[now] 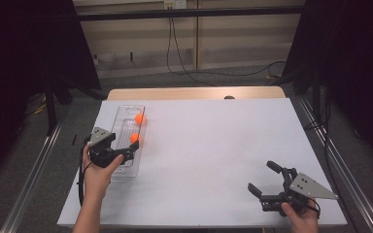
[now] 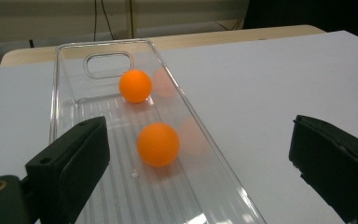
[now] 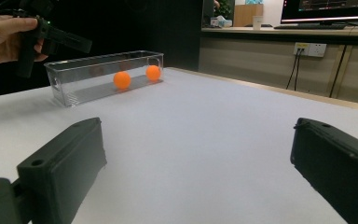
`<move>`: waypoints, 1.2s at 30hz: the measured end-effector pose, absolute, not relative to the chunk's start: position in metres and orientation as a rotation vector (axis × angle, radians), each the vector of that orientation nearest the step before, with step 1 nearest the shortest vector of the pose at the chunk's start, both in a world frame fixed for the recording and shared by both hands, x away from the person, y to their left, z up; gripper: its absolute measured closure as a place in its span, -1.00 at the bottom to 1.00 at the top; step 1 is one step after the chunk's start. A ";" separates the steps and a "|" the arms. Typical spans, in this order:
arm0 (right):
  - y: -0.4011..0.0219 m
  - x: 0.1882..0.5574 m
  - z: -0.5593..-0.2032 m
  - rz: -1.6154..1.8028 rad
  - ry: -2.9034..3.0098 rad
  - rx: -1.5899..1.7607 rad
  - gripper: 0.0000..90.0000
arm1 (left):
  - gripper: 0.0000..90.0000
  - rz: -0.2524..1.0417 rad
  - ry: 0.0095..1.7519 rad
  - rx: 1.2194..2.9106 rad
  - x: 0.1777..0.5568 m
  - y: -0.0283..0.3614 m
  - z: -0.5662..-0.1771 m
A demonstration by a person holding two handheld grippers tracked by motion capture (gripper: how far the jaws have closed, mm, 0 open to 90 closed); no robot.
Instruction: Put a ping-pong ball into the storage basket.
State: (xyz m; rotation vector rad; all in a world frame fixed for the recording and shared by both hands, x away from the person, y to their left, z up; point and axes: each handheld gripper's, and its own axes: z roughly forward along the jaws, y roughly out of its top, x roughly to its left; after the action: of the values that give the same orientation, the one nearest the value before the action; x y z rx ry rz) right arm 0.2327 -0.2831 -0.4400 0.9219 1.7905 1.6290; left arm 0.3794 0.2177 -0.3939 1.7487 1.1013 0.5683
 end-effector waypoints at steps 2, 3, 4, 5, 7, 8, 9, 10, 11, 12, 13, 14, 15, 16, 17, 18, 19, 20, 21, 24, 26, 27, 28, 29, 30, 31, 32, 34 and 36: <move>-0.283 0.233 -0.440 1.629 1.789 0.923 -0.95 | -0.90 0.570 1.096 1.745 0.378 0.217 -0.393; -0.283 0.233 -0.440 1.630 1.789 0.923 -0.95 | -0.93 0.574 1.091 1.742 0.377 0.217 -0.393; -0.283 0.233 -0.440 1.629 1.790 0.923 -0.95 | -0.93 0.575 1.087 1.733 0.375 0.216 -0.393; -0.283 0.233 -0.440 1.628 1.790 0.923 -0.95 | -0.93 0.571 1.074 1.731 0.374 0.216 -0.393; -0.283 0.233 -0.440 1.628 1.791 0.923 -0.95 | -0.93 0.557 1.054 1.725 0.371 0.215 -0.394; -0.283 0.233 -0.440 1.629 1.791 0.925 -0.95 | -0.94 0.559 1.041 1.725 0.370 0.215 -0.394; -0.283 0.233 -0.440 1.629 1.791 0.925 -0.95 | -0.94 0.557 1.040 1.717 0.368 0.215 -0.395; -0.283 0.233 -0.440 1.630 1.791 0.925 -0.95 | -0.94 0.552 1.039 1.708 0.367 0.215 -0.396; -0.283 0.232 -0.440 1.631 1.789 0.925 -0.95 | -0.94 0.552 1.035 1.699 0.367 0.216 -0.397; -0.283 0.232 -0.440 1.633 1.789 0.925 -0.95 | -0.94 0.552 1.030 1.696 0.366 0.216 -0.397; -0.284 0.232 -0.440 1.632 1.789 0.925 -0.95 | -0.94 0.557 1.021 1.684 0.365 0.217 -0.397; -0.284 0.232 -0.440 1.633 1.788 0.927 -0.95 | -0.94 0.560 1.013 1.677 0.364 0.217 -0.398; -0.284 0.232 -0.440 1.633 1.788 0.927 -0.95 | -0.94 0.560 1.002 1.672 0.363 0.217 -0.398; -0.284 0.232 -0.440 1.633 1.787 0.926 -0.95 | -0.94 0.546 1.001 1.672 0.362 0.217 -0.398; -0.284 0.233 -0.440 1.632 1.789 0.925 -0.95 | -0.94 0.547 0.996 1.670 0.361 0.217 -0.399; -0.283 0.233 -0.440 1.632 1.789 0.925 -0.95 | -0.94 0.551 0.993 1.671 0.360 0.217 -0.399; -0.283 0.233 -0.440 1.632 1.790 0.924 -0.95 | -0.94 0.547 0.981 1.679 0.360 0.218 -0.399; -0.283 0.233 -0.440 1.632 1.790 0.924 -0.95 | -0.94 0.543 0.981 1.671 0.359 0.218 -0.400; -0.283 0.233 -0.440 1.632 1.789 0.925 -0.95 | -0.94 0.538 0.987 1.659 0.358 0.218 -0.400; -0.283 0.233 -0.440 1.632 1.789 0.926 -0.95 | -0.94 0.541 0.974 1.656 0.356 0.219 -0.402; -0.283 0.233 -0.440 1.631 1.789 0.925 -0.95 | -0.94 0.530 0.967 1.656 0.354 0.220 -0.404; -0.283 0.233 -0.440 1.632 1.788 0.928 -0.95 | -0.94 0.534 0.963 1.645 0.353 0.220 -0.404; -0.283 0.233 -0.441 1.630 1.789 0.927 -0.95 | -0.94 0.541 0.954 1.644 0.352 0.220 -0.404; -0.283 0.233 -0.441 1.628 1.789 0.927 -0.95 | -0.94 0.537 0.953 1.638 0.352 0.221 -0.404; -0.283 0.233 -0.441 1.627 1.789 0.928 -0.95 | -0.94 0.533 0.950 1.633 0.351 0.221 -0.404; -0.283 0.233 -0.441 1.628 1.789 0.929 -0.95 | -0.94 0.533 0.945 1.638 0.350 0.222 -0.404; -0.283 0.233 -0.441 1.627 1.789 0.928 -0.95 | -0.94 0.529 0.948 1.637 0.349 0.222 -0.405; -0.283 0.233 -0.441 1.626 1.790 0.930 -0.95 | -0.94 0.529 0.946 1.627 0.348 0.223 -0.405; -0.283 0.233 -0.441 1.625 1.791 0.932 -0.95 | -0.94 0.529 0.947 1.635 0.347 0.224 -0.406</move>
State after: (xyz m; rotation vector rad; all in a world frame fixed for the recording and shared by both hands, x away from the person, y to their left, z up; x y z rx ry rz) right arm 0.2334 -0.2828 -0.4413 0.9316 1.7912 1.6252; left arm 0.3466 0.2242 -0.4059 1.6352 0.9465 0.5292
